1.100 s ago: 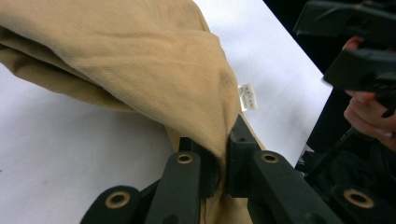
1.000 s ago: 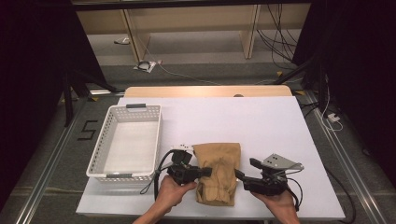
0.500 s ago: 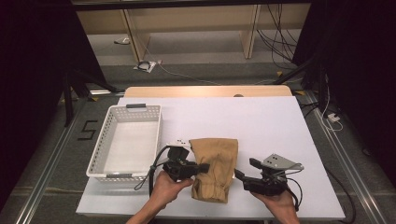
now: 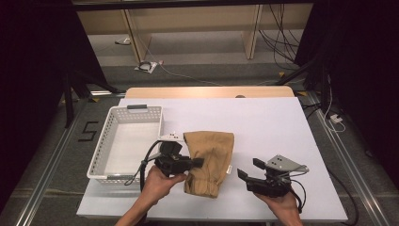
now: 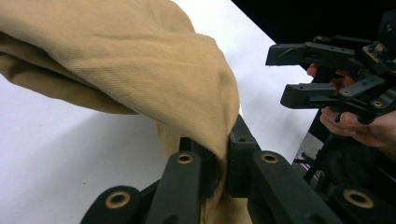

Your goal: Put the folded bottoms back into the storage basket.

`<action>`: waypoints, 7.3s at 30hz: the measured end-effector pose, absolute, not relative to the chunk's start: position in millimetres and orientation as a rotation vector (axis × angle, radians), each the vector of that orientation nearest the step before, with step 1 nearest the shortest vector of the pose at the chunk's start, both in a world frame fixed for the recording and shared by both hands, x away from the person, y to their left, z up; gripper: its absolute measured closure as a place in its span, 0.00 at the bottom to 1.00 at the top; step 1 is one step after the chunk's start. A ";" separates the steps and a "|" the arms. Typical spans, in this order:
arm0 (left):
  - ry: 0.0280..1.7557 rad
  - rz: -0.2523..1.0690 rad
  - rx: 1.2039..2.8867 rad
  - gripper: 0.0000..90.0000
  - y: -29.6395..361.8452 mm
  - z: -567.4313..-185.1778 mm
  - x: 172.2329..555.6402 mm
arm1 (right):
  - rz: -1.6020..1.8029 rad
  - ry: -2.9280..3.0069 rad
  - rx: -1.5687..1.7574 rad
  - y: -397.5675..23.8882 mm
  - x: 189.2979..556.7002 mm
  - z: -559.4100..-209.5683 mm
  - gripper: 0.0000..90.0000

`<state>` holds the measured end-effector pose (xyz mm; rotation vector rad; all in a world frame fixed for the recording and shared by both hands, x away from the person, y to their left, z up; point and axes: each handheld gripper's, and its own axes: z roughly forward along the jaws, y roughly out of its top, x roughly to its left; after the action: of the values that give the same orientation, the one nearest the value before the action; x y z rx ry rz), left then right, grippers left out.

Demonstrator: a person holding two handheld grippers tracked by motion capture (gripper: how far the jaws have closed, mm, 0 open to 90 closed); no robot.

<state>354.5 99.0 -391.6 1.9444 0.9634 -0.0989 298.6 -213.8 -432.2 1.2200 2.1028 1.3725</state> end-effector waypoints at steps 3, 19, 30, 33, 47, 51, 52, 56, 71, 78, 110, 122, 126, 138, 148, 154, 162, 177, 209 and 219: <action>0.958 -0.091 1.938 0.94 102.6 -387.1 354.5 | 1.378 2.098 1.212 -213.7 298.2 -431.7 0.33; 0.946 -0.050 1.889 0.94 123.4 -360.3 355.7 | 1.423 2.070 1.160 -212.5 295.2 -428.9 0.29; 0.964 0.021 1.878 0.94 152.6 -335.8 358.8 | 1.423 2.074 1.160 -211.7 294.9 -428.5 0.29; 0.973 0.036 1.875 0.94 160.3 -331.8 359.9 | 1.423 2.077 1.159 -211.4 295.2 -428.8 0.29; 1.008 0.076 1.849 0.94 193.2 -317.5 362.1 | 1.421 2.081 1.161 -210.8 296.1 -429.7 0.29; 1.018 0.089 1.838 0.94 203.3 -313.2 361.5 | 1.419 2.086 1.163 -211.1 296.4 -429.8 0.29; 1.019 0.093 1.832 0.94 206.2 -312.4 361.3 | 1.418 2.086 1.160 -211.1 296.6 -430.0 0.29; 1.034 0.097 1.817 0.94 217.1 -311.1 360.5 | 1.419 2.085 1.160 -210.8 296.7 -430.1 0.29; 1.089 0.159 1.803 0.94 252.3 -301.3 359.0 | 1.416 2.089 1.157 -210.5 297.1 -430.5 0.29; 1.120 0.191 1.802 0.94 269.7 -296.5 357.6 | 1.418 2.090 1.154 -210.1 297.6 -431.0 0.29; 1.295 0.176 1.895 0.94 286.0 -352.3 397.2 | 1.407 2.105 1.149 -209.5 298.4 -431.8 0.29; 1.348 0.143 1.929 0.94 283.9 -373.3 412.5 | 1.407 2.108 1.149 -209.4 298.6 -432.1 0.29; 1.354 0.132 1.945 0.94 280.8 -379.2 416.3 | 1.412 2.109 1.147 -208.7 298.4 -432.2 0.29; 1.401 0.093 1.953 0.93 283.9 -397.8 427.4 | 1.409 2.114 1.146 -208.7 298.4 -432.5 0.29; 1.490 0.054 1.945 0.87 292.5 -411.7 434.4 | 1.408 2.119 1.141 -208.4 298.3 -432.7 0.29; 1.531 0.049 1.954 0.79 296.5 -414.0 435.0 | 1.398 2.129 1.140 -208.3 298.0 -432.3 0.29; 1.625 0.135 1.962 0.52 299.2 -402.3 432.0 | 1.399 2.133 1.138 -207.9 297.9 -432.3 0.29; 1.561 0.249 1.860 0.30 286.6 -371.3 419.6 | 1.410 2.126 1.139 -207.0 297.9 -432.7 0.29; 1.285 0.108 1.721 0.25 234.5 -374.2 393.7 | 1.409 2.125 1.133 -207.8 297.4 -432.1 0.29; 1.206 0.110 1.721 0.24 220.4 -375.0 383.1 | 1.415 2.126 1.129 -206.6 296.9 -432.5 0.29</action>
<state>383.1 220.4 -375.0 1.7214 1.2063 0.1103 296.9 -206.6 -432.5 1.1285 2.1260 1.4155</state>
